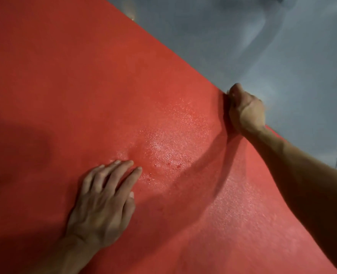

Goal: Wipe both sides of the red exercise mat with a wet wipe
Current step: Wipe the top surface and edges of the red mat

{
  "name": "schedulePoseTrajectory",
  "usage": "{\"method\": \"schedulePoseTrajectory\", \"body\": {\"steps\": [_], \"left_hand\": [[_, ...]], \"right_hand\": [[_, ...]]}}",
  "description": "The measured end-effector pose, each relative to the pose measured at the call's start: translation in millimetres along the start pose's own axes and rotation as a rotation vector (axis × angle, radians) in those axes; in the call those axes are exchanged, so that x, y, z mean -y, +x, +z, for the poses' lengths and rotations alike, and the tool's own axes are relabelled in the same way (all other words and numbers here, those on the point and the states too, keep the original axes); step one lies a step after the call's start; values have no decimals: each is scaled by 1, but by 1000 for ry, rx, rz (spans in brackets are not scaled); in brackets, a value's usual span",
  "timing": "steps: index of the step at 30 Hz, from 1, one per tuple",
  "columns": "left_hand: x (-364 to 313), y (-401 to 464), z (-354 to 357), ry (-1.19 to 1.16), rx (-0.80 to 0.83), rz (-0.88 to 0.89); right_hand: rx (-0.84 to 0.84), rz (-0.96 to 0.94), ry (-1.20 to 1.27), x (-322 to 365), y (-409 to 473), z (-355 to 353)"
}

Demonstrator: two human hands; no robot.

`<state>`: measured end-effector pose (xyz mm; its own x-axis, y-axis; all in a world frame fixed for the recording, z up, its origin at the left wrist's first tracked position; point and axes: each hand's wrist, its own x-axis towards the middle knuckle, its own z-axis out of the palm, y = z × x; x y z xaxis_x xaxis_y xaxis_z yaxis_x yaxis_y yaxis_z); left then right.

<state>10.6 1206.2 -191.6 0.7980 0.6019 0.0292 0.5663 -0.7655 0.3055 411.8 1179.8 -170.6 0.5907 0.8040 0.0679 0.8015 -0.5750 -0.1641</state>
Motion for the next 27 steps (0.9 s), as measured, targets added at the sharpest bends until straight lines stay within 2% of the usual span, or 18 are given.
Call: {"method": "schedulePoseTrajectory", "body": {"steps": [2,5,7,9,11,13,16,17,18,21,22,24,27], "left_hand": [[1,0,1,15,5,3],[1,-1,1,22,18,2],[0,-1,0,18,10,-4],[0,0,-1,9,5,-10],[0,0,0,5,5,-4],[0,-1,0,18,11,-2],[1,0,-1,28,25,-7],[1,0,-1,28,25,-7],[1,0,0,27,24,-6],[1,-1,0,35,18,-8],[1,-1,0,35,13,-6],[1,-1,2,33,8,-2],[1,-1,1,35,3,-6]], "right_hand": [[9,-167,12,17,-25,3],[135,-388,-20,20,-45,-4],[90,-283,-61,6,-23,-7],[39,-64,-103,-3,4,-10],[4,-32,-90,8,2,-8],[34,-168,8,36,-31,-3],[193,-477,19,54,-72,-5],[182,-478,-10,50,-65,-6],[125,-413,-56,42,-53,-6],[-17,-39,-119,18,-16,-9],[-34,1,-106,20,-17,-6],[-34,-109,-40,44,-44,-1],[158,-459,15,83,-105,3]]}}
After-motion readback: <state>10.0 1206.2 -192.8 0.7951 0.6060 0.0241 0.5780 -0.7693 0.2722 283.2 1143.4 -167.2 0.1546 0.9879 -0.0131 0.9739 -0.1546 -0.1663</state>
